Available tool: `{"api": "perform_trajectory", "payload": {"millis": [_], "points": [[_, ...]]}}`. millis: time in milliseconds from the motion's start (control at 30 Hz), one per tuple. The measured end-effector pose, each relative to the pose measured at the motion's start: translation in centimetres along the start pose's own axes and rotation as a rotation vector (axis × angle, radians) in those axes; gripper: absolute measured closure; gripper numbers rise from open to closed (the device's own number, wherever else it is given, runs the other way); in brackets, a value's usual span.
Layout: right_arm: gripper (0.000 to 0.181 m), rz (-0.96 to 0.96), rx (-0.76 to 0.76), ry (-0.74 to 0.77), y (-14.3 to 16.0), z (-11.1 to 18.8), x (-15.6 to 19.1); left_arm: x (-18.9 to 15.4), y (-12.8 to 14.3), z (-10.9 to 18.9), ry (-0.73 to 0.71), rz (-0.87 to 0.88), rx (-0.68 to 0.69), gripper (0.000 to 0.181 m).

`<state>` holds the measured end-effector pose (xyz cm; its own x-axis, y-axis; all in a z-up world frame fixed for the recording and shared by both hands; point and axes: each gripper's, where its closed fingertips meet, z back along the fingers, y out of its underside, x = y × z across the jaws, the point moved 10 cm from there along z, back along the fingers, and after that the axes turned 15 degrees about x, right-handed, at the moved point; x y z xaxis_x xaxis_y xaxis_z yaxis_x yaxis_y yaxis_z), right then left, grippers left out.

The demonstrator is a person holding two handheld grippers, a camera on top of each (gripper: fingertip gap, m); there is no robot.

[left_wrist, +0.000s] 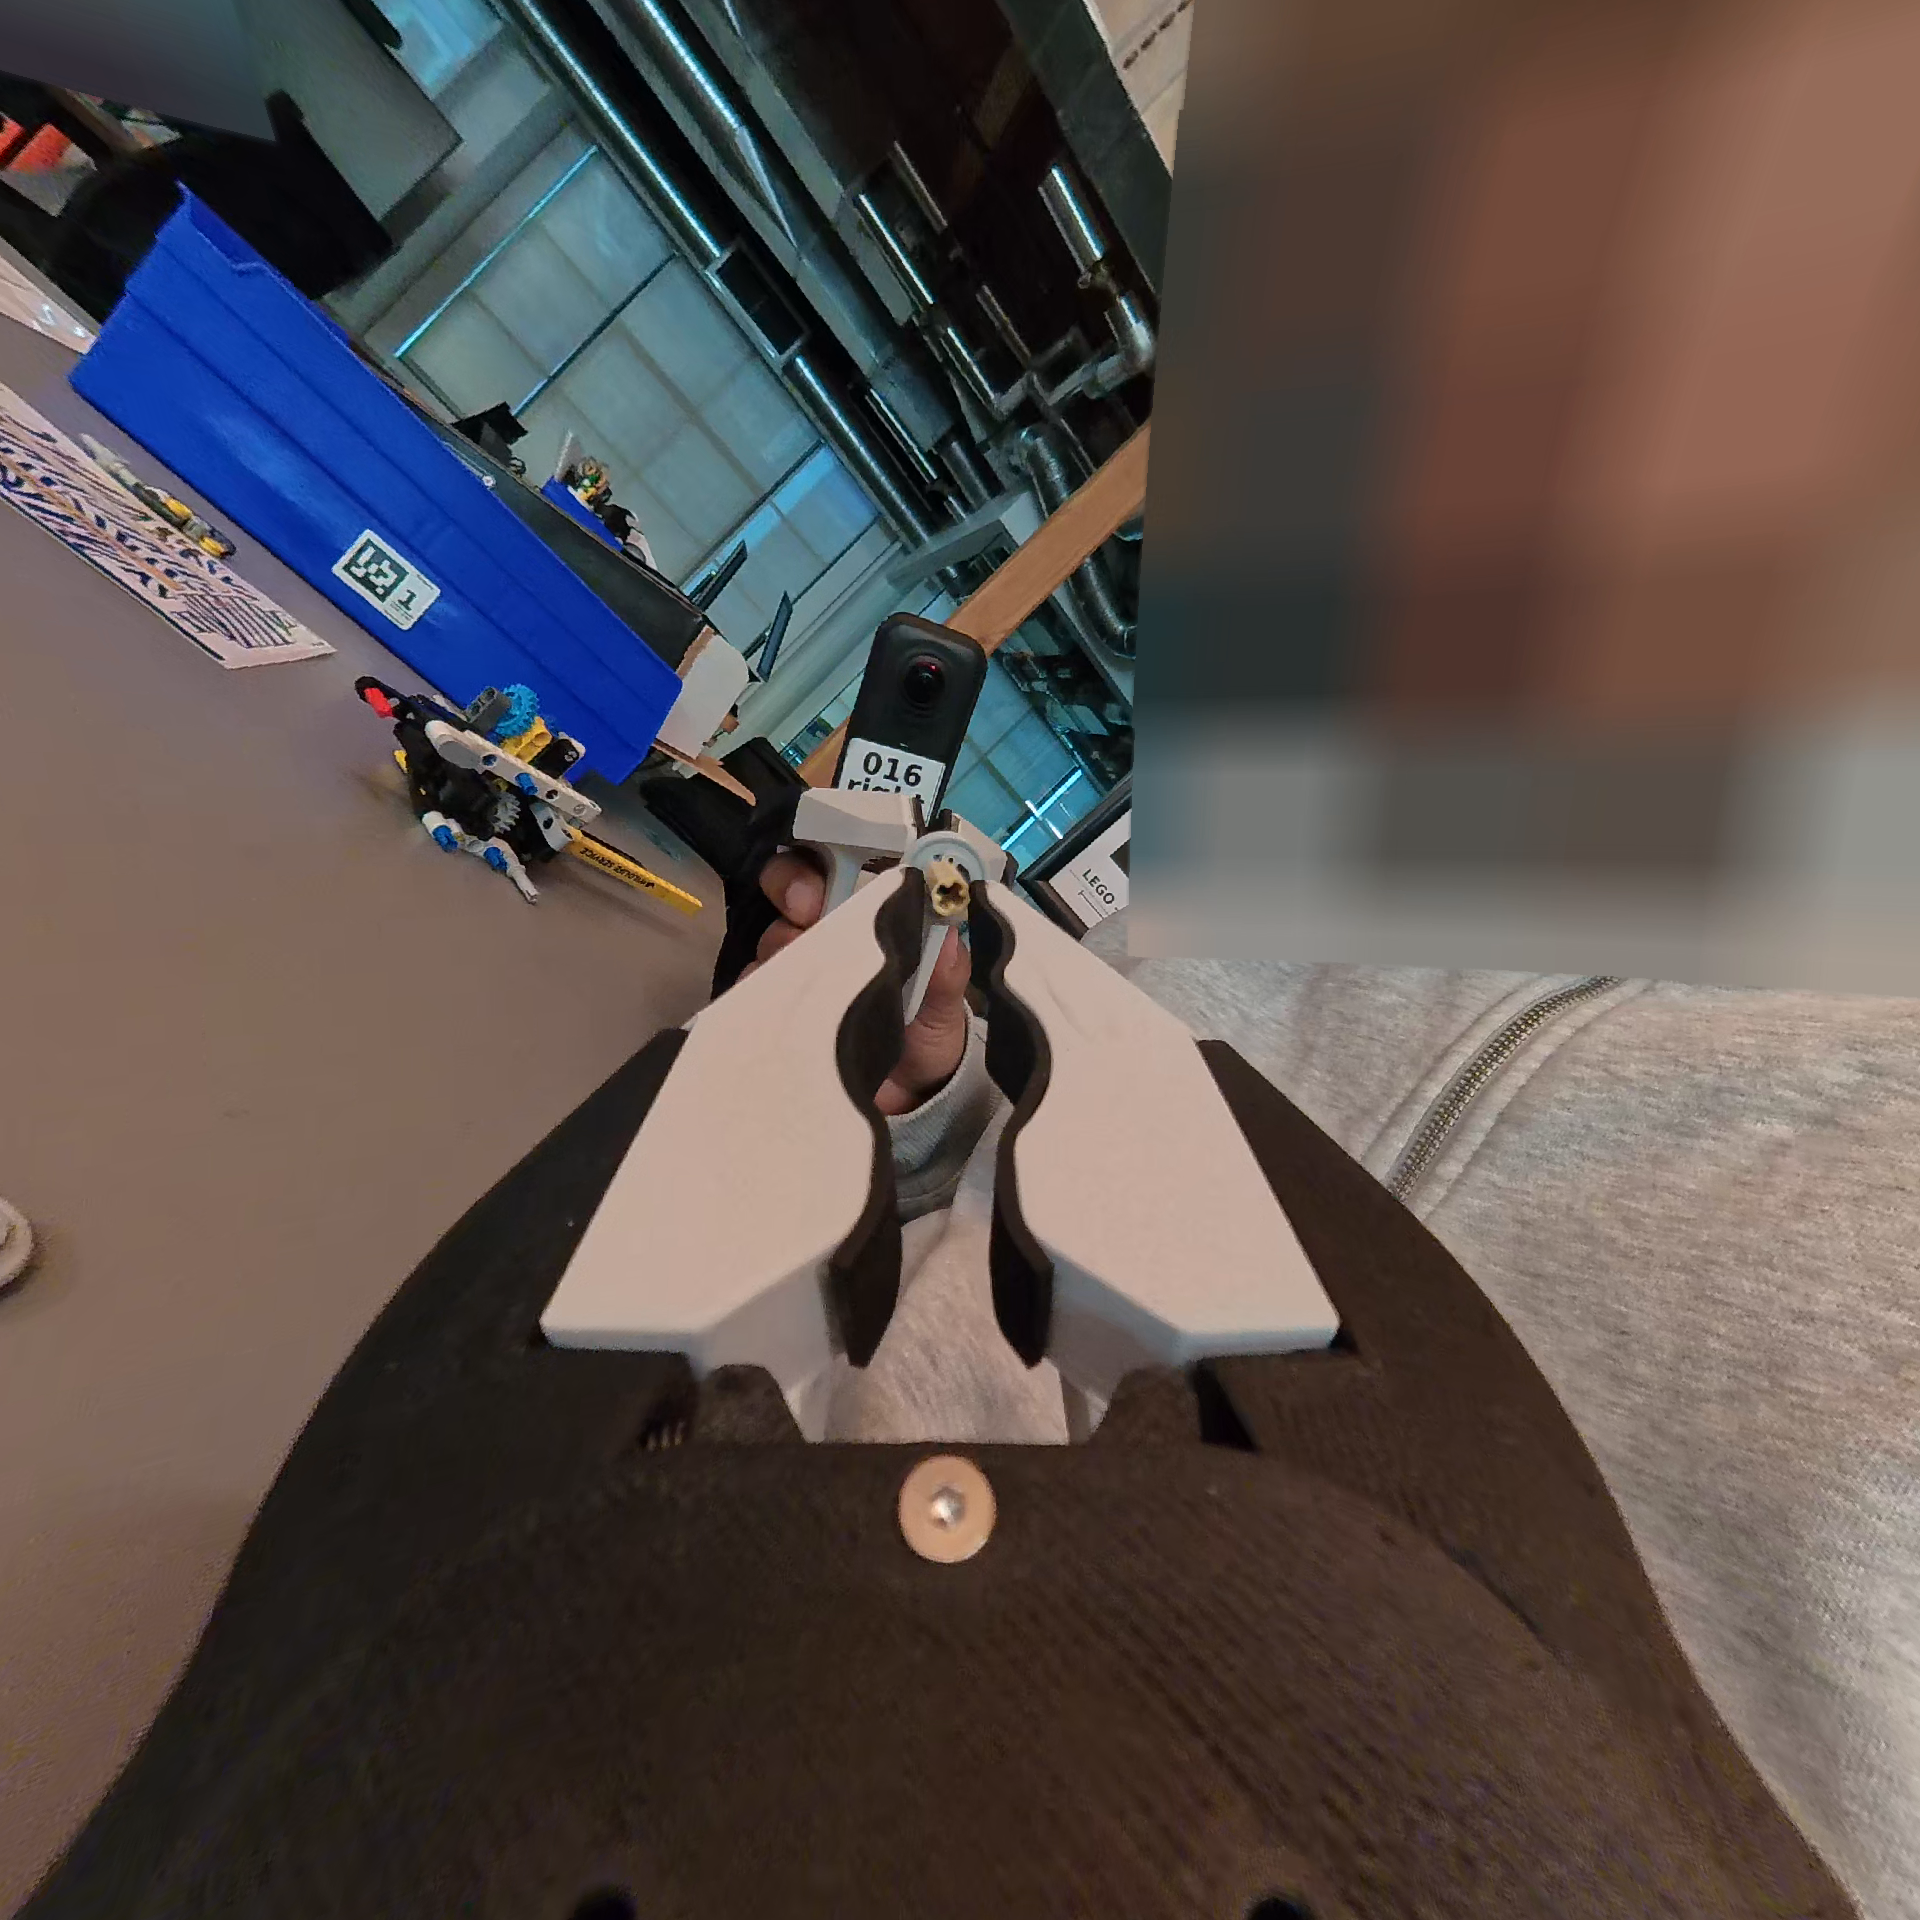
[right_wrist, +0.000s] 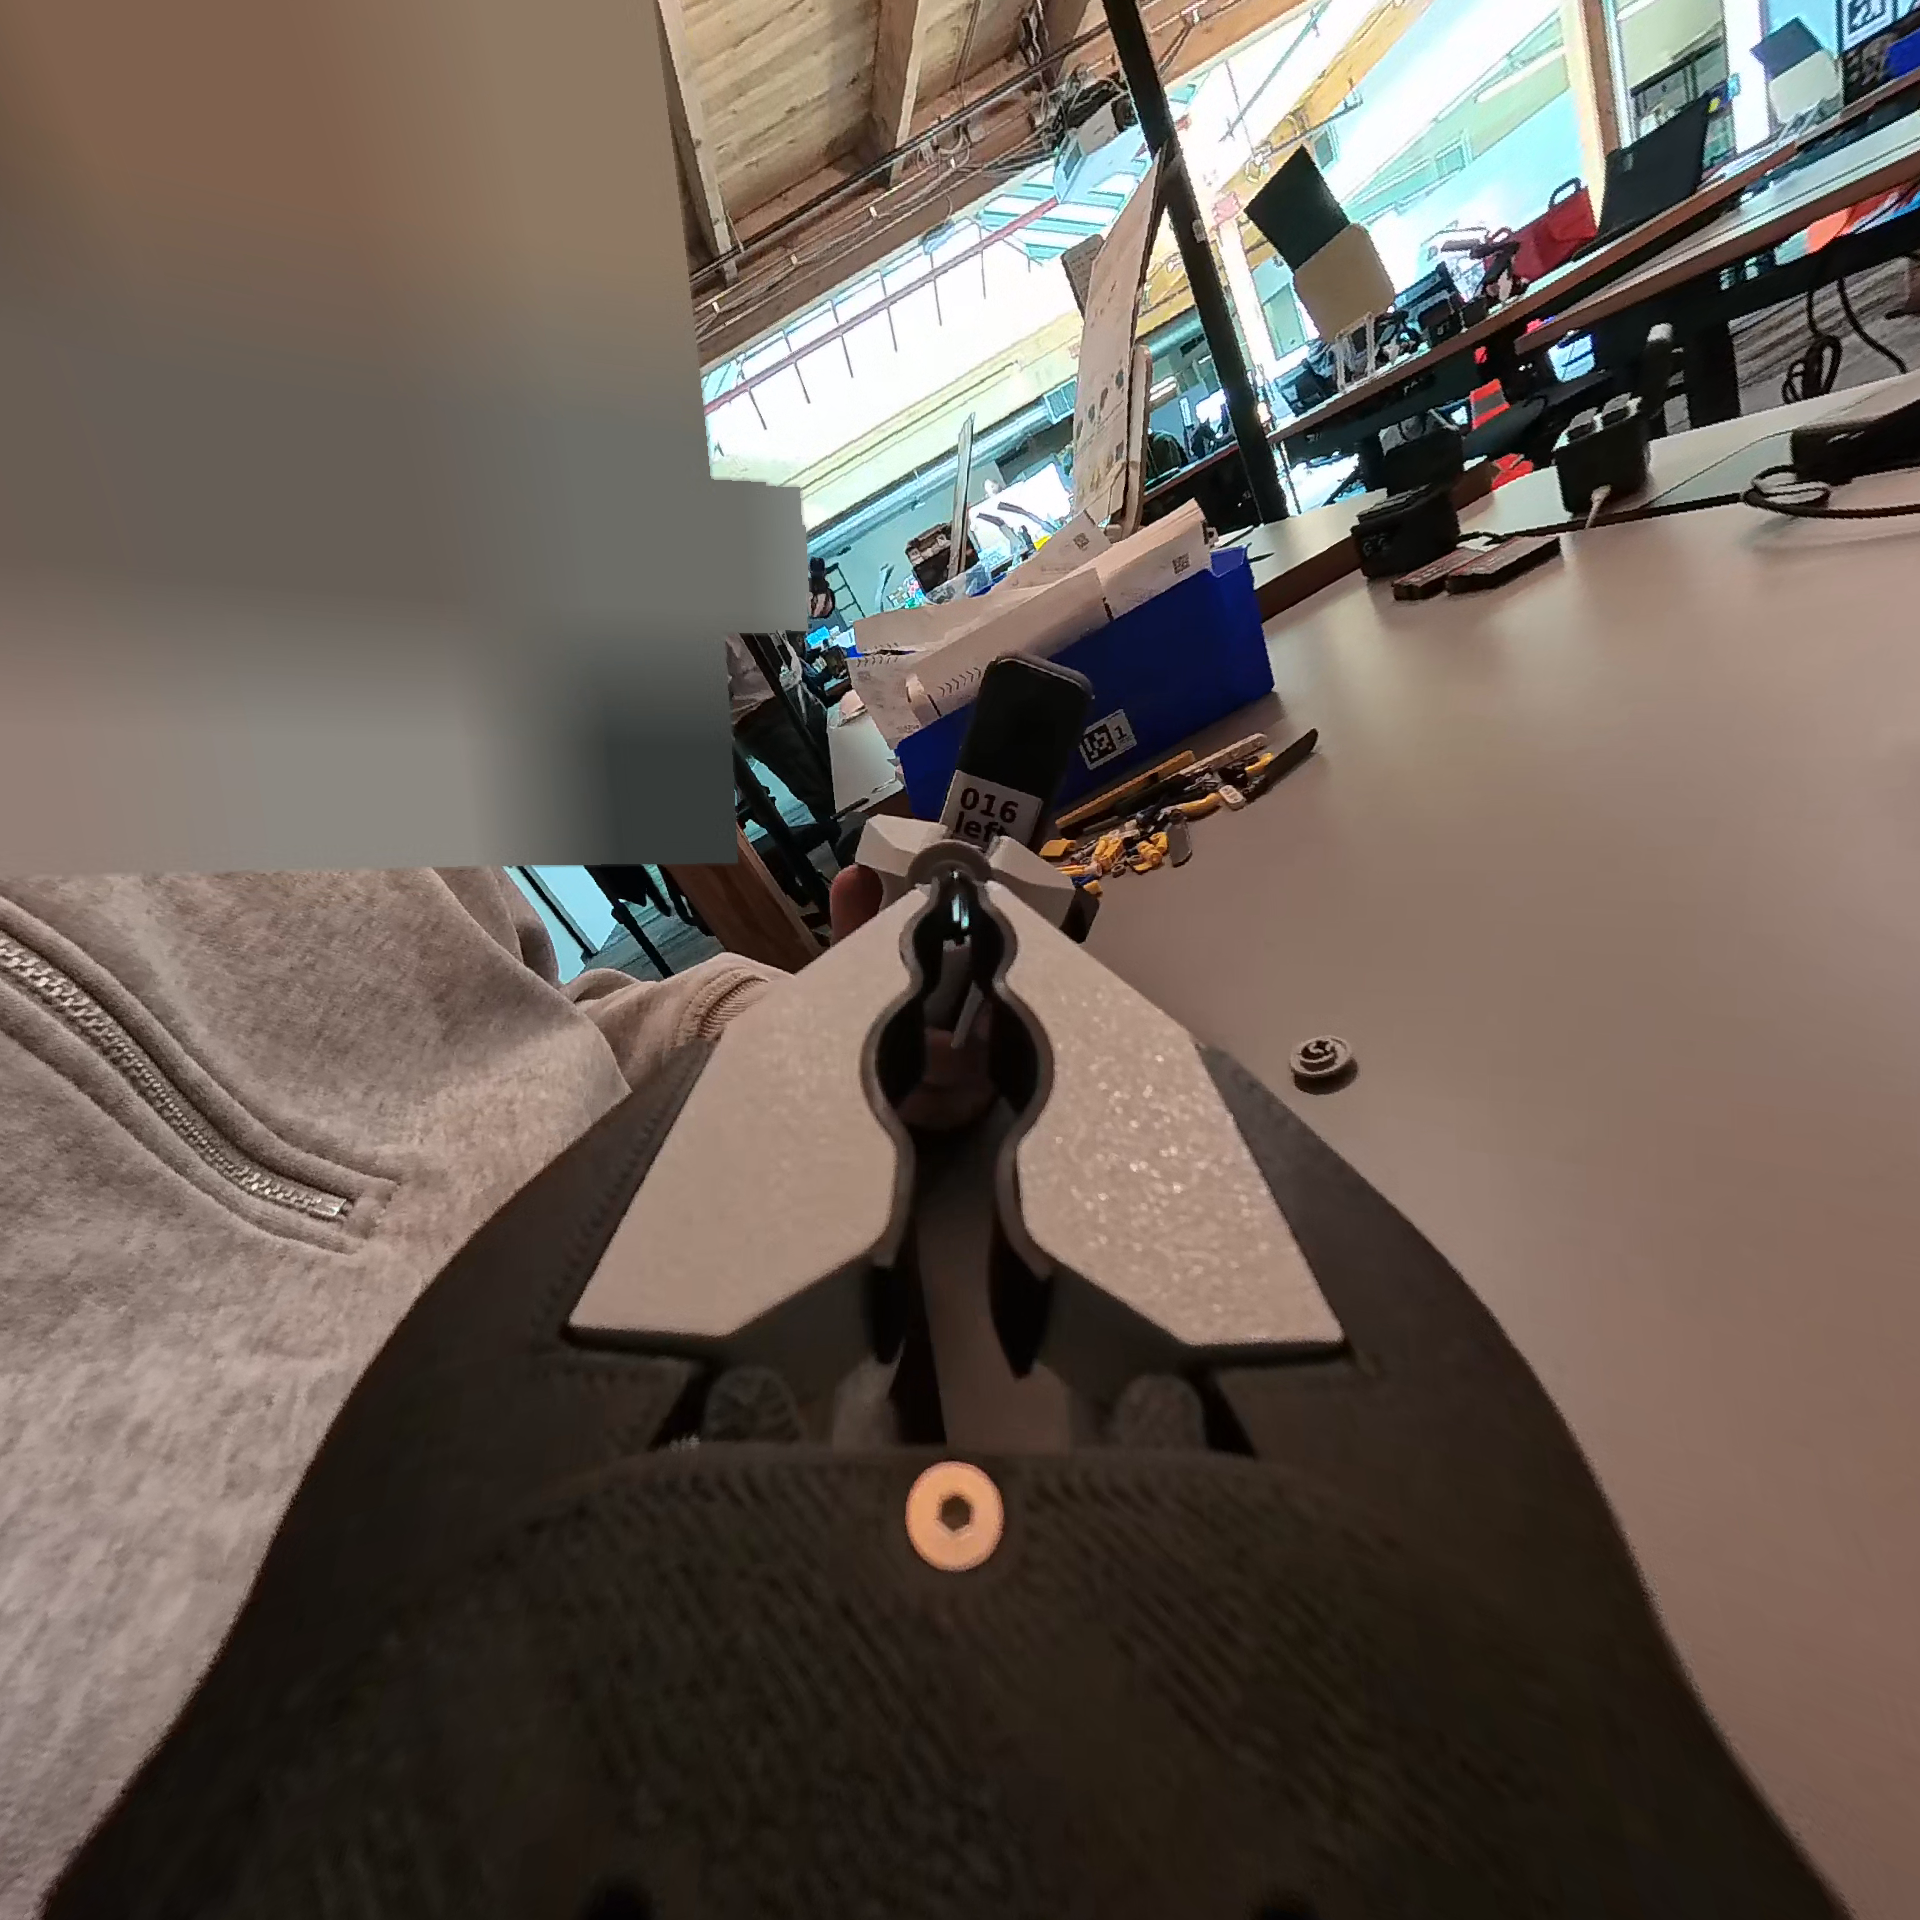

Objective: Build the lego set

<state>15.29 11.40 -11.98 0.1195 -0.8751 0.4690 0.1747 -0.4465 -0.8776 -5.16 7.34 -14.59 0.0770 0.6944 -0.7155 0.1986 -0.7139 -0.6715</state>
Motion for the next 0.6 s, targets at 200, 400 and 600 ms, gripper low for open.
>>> {"api": "perform_trajectory", "payload": {"millis": [200, 400, 600], "points": [[0.179, 0.022, 0.015, 0.020, 0.01, -0.06, 0.09, 0.15, 0.08, 0.06, -0.003, 0.008, -0.002, 0.176], [0.179, 0.057, 0.038, 0.043, 0.03, -0.29, 0.35, 0.14, 0.12, -0.04, -0.012, 0.000, 0.007, 0.177], [0.179, 0.065, 0.035, 0.049, 0.03, -0.33, 0.39, 0.06, 0.04, 0.01, -0.023, -0.020, 0.010, 0.178]]}}
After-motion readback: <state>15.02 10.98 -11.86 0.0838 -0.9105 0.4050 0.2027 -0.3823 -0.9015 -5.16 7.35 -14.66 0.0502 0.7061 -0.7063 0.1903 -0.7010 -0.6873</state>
